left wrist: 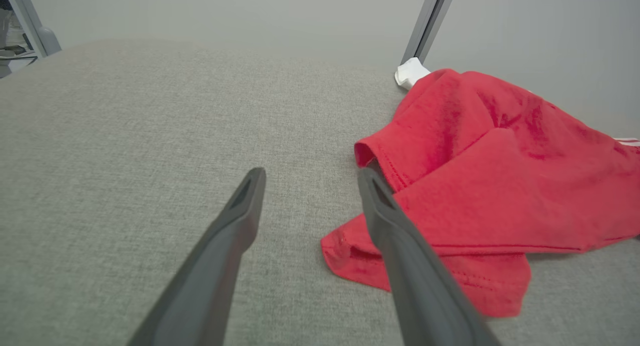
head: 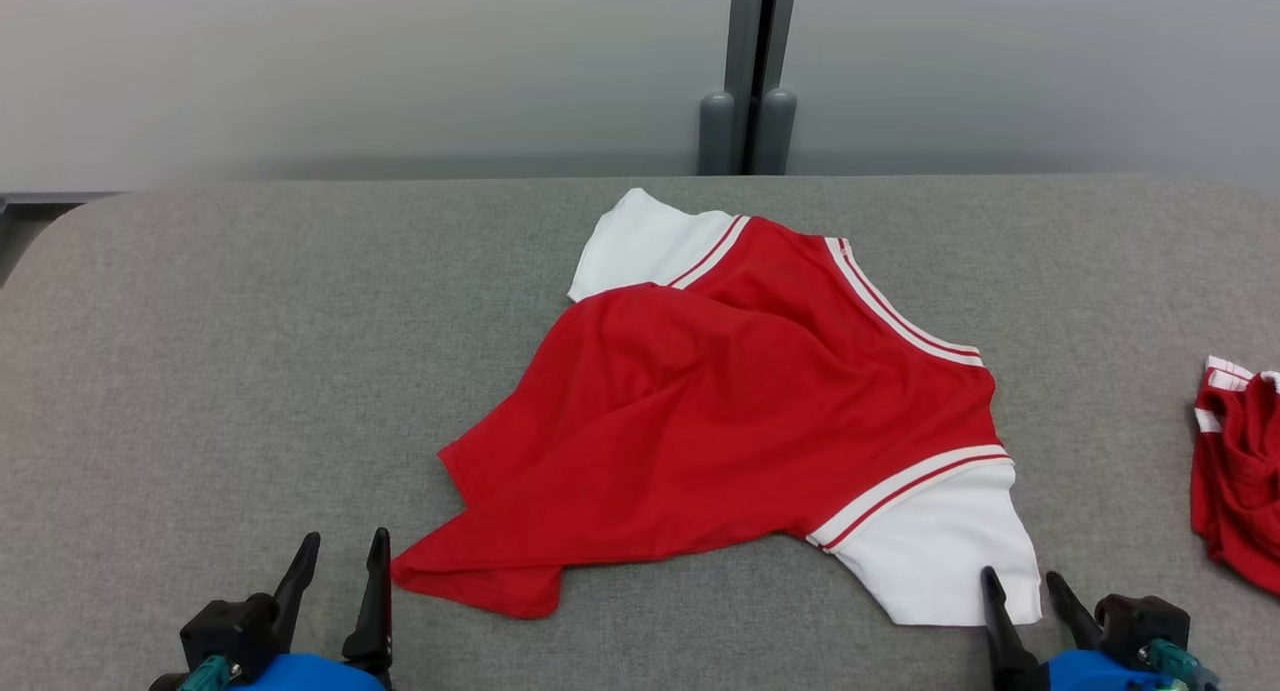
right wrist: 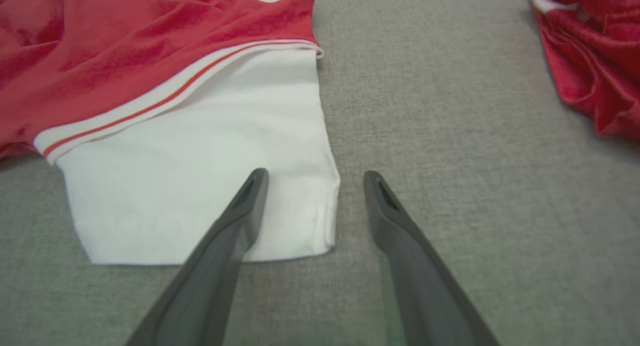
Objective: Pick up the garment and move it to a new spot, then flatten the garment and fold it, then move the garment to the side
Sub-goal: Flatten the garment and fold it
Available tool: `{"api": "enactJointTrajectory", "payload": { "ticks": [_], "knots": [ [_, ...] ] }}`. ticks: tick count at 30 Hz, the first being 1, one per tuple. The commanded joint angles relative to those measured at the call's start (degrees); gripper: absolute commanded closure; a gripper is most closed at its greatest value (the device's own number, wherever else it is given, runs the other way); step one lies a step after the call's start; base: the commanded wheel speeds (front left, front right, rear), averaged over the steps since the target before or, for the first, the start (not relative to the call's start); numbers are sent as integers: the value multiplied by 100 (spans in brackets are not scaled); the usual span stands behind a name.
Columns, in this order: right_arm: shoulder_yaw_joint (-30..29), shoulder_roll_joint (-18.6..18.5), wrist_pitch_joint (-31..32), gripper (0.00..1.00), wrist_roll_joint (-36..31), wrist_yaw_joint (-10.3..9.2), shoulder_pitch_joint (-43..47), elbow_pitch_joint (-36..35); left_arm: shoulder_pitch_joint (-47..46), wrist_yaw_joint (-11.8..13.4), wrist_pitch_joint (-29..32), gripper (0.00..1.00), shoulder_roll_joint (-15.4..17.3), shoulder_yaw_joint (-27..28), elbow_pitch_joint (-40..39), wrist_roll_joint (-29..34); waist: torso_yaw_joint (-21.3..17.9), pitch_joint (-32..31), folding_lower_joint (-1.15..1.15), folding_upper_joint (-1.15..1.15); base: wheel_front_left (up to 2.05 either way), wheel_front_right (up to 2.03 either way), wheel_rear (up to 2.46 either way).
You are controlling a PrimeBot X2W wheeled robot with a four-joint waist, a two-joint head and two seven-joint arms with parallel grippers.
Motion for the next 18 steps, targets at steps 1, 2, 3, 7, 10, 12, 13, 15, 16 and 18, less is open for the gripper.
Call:
{"api": "enactJointTrajectory", "payload": {
  "ticks": [1,2,3,7,10,12,13,15,16,18],
  "knots": [
    [20,-22,-14,0,57,0,-121,101,-114,8,-14,0,50,-25,-26,-53,71,90,0,0,0,0,0],
    [27,-23,-4,0,49,0,-154,172,-135,8,-14,0,85,-43,-44,-79,87,125,0,0,0,0,0],
    [41,-21,0,0,57,0,-194,246,-140,8,-14,0,113,-60,-57,-108,102,150,0,0,0,0,0],
    [180,10,34,0,165,2,-282,504,-168,8,-14,0,176,-160,-89,-194,150,224,0,0,0,0,0],
    [507,59,41,0,354,25,-283,545,-189,8,-14,0,233,-190,-99,-252,161,258,0,0,0,0,0],
    [724,82,46,1,455,36,-242,556,-191,7,-14,0,232,-189,-88,-289,156,260,0,0,0,0,0],
    [794,80,46,52,500,36,-215,556,-189,7,-14,0,227,-197,-81,-317,145,251,0,0,0,0,0],
    [903,81,47,100,616,36,-139,571,-165,7,-14,0,207,-199,-64,-354,109,213,0,0,0,0,0],
    [912,72,46,100,646,35,-92,558,-137,7,-14,0,191,-201,-47,-368,84,181,0,0,0,0,0],
    [837,28,37,100,691,6,-36,442,-80,7,-14,0,144,-201,-7,-404,27,117,0,0,0,0,0]
  ]
}}
